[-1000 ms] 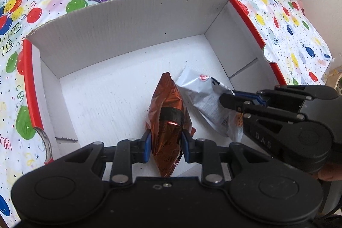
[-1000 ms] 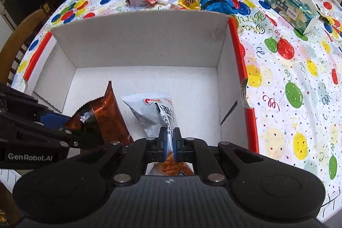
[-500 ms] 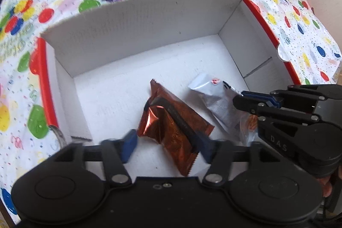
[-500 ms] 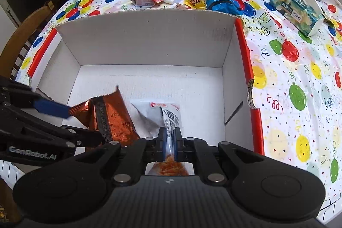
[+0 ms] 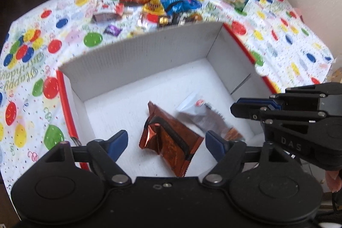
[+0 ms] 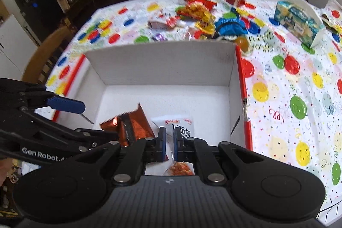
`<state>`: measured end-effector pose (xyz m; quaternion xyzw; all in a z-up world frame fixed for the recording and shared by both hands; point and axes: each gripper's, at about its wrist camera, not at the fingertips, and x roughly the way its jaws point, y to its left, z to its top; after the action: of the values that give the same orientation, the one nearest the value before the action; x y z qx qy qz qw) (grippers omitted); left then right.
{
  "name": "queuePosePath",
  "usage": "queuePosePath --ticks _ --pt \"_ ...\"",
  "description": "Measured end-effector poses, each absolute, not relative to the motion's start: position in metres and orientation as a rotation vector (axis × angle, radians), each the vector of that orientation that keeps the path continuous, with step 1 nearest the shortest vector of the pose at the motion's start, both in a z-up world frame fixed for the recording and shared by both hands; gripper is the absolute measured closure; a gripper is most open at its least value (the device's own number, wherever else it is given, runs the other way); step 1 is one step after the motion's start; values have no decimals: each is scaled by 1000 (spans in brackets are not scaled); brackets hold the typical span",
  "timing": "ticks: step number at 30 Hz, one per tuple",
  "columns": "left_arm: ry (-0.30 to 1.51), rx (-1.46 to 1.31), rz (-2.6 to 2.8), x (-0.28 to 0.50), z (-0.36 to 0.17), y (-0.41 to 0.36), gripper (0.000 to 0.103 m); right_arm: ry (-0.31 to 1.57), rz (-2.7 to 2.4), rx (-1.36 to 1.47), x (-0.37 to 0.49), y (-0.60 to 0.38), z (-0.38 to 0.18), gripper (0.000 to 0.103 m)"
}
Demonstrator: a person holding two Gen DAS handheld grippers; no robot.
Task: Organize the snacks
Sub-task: 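Lift both tools out of the box back toward the snacks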
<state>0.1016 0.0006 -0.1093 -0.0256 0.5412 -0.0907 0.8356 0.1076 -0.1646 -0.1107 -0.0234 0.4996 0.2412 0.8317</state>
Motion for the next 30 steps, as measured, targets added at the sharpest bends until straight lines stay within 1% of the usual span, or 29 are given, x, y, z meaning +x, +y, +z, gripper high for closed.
queuePosePath --ticks 9,12,15,23,26,27,29,30 --pt "1024 -62 -183 94 -72 0 18 962 549 -5 101 -180 -68 97" --pt "987 -63 -172 92 -61 1 14 925 560 -23 100 -183 -56 97" --pt "957 -61 -161 93 -53 2 13 895 555 -36 100 -186 -46 97" --pt "897 -78 -129 101 -34 11 7 877 533 -18 118 -200 -28 97" --pt "885 -85 -122 108 -30 14 6 854 527 -8 127 -208 -21 96" --pt "881 -85 -118 110 -29 14 6 847 525 -2 130 -211 -19 94" --pt "872 -84 -109 115 -27 16 4 838 526 10 137 -215 -16 81" --pt "867 -83 -104 118 -26 17 3 833 524 19 141 -218 -15 66"
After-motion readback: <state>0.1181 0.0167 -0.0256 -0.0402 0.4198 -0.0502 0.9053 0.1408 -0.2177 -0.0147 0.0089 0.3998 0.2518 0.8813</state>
